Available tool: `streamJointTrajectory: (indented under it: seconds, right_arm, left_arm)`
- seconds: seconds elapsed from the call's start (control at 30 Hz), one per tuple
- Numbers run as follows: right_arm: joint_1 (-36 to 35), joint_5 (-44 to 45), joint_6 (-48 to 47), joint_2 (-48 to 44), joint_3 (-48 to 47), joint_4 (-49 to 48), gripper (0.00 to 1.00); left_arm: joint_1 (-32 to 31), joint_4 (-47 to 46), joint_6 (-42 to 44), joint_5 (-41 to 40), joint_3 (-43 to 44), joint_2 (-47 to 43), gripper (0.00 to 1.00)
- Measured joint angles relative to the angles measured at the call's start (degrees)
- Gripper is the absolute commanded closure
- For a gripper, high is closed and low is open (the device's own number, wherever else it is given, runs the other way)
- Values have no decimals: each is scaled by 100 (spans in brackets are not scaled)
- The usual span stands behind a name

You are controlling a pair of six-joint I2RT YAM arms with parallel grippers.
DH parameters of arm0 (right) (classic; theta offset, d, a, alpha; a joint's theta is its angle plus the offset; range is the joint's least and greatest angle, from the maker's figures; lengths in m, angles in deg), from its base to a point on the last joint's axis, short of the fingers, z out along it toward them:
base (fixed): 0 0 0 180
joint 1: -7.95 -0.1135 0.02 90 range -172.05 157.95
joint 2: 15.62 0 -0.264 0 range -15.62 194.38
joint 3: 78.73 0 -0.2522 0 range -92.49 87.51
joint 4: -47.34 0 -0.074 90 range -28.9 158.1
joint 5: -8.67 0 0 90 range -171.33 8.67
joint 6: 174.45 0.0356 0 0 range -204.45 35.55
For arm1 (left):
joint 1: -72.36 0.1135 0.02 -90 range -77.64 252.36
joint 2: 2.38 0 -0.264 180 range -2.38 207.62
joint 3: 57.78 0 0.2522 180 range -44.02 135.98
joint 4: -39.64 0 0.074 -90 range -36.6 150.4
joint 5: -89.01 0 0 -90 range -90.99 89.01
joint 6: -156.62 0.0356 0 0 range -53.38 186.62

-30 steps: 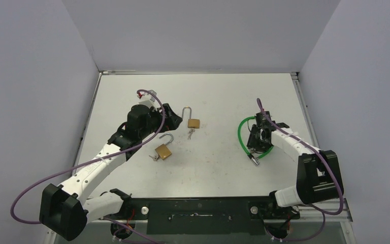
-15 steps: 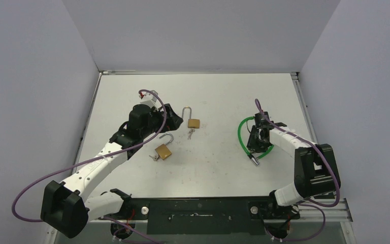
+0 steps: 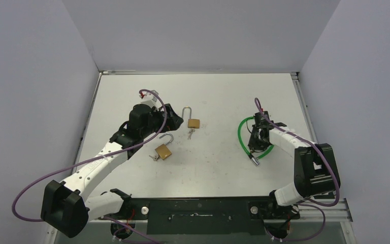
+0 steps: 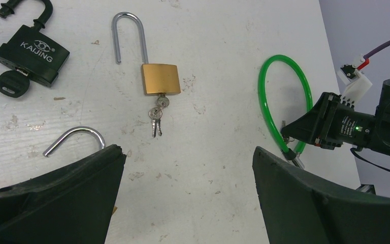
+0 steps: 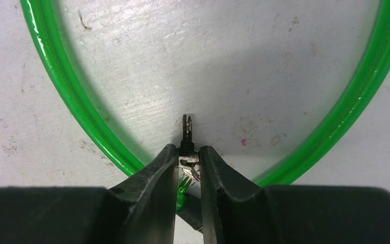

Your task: Unlock with the key

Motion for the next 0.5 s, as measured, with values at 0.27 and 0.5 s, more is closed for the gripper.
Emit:
streamJointTrajectory:
  seconds: [0.27, 0.5]
  right_arm:
    - [-37, 133, -87, -907, -48, 63, 90]
    - [-282, 140, -153, -1462, -435, 70, 72]
  left_arm:
    - [0, -9, -68, 59, 15, -28, 6]
    - [0, -221, -339, 297, 20, -28, 6]
